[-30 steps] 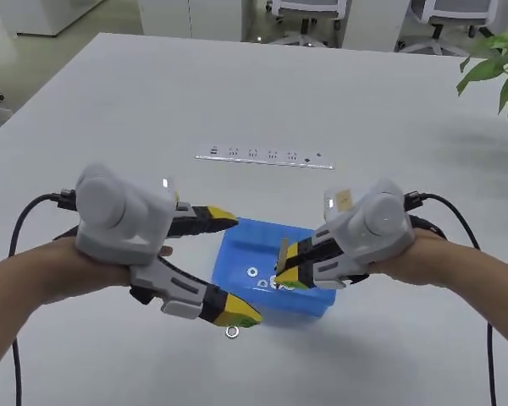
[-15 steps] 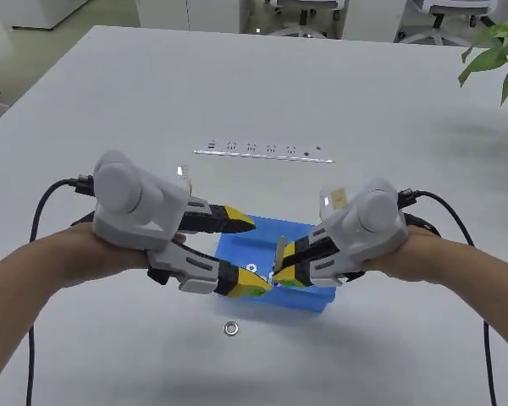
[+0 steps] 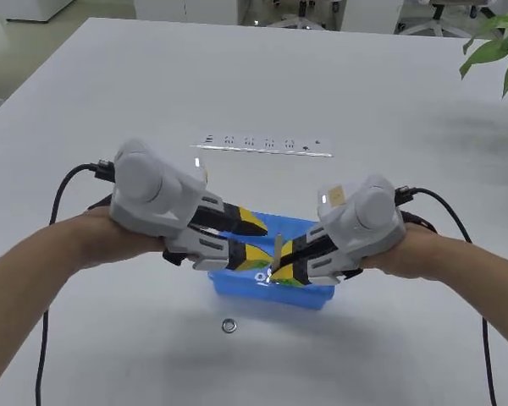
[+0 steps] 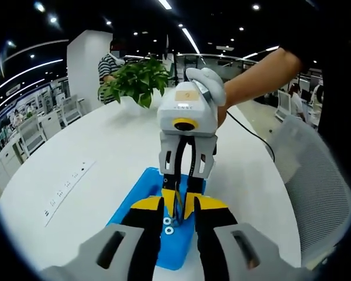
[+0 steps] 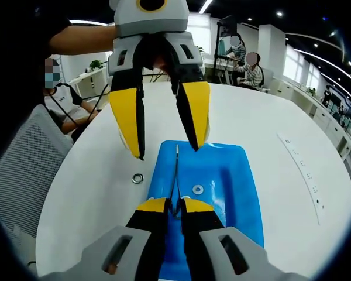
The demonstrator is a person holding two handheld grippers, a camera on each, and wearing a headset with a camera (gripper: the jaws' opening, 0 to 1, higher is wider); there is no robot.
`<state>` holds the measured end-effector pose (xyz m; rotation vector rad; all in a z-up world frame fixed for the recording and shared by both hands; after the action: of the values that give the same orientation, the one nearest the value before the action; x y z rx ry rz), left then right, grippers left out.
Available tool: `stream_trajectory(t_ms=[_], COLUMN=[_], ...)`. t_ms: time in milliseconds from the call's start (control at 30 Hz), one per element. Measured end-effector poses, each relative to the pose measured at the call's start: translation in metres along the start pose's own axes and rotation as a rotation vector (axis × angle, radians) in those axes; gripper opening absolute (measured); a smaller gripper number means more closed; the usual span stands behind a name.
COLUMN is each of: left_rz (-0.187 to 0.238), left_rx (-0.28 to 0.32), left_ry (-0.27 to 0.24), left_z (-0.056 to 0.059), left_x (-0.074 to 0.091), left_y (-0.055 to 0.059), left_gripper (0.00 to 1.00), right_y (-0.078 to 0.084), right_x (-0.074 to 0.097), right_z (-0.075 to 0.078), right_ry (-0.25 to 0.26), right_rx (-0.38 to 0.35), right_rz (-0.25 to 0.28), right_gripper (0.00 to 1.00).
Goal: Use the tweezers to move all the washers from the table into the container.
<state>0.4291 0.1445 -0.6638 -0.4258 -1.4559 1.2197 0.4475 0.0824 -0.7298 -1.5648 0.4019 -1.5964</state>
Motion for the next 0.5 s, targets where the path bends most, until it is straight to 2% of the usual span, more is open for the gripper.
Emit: stream_trajectory(t_ms=[267,500], left_rz=[0.002,-0.012], left_rx=[-0.050,-0.072], left_ry=[0.025,0.038], left_z=[-0.002,-0.001], left_x=[-0.009,-0.011], left_y=[-0.009,-0.008], left_gripper=[0.14,0.07], right_y=[-0.001,0.001], right_x=[0.000,0.001], right_z=[0.001,0.000], right_ry=[-0.006,-0.004], right_rx=[-0.001,0.001], right_rz=[0.003,-0.001], right_gripper=[0.10,0.11])
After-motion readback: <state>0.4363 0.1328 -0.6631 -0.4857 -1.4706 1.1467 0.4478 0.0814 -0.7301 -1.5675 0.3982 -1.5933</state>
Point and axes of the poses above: the centre of the closed fingertips' face, and the gripper's own axes: x roughly backward along the fingers, z roughly to its right, y roughly out of its underside, the point moved 5 cm from there along x, roughly backward along the fingers, and after that the axes turned 13 degrees about x, right-handed, at the moved point
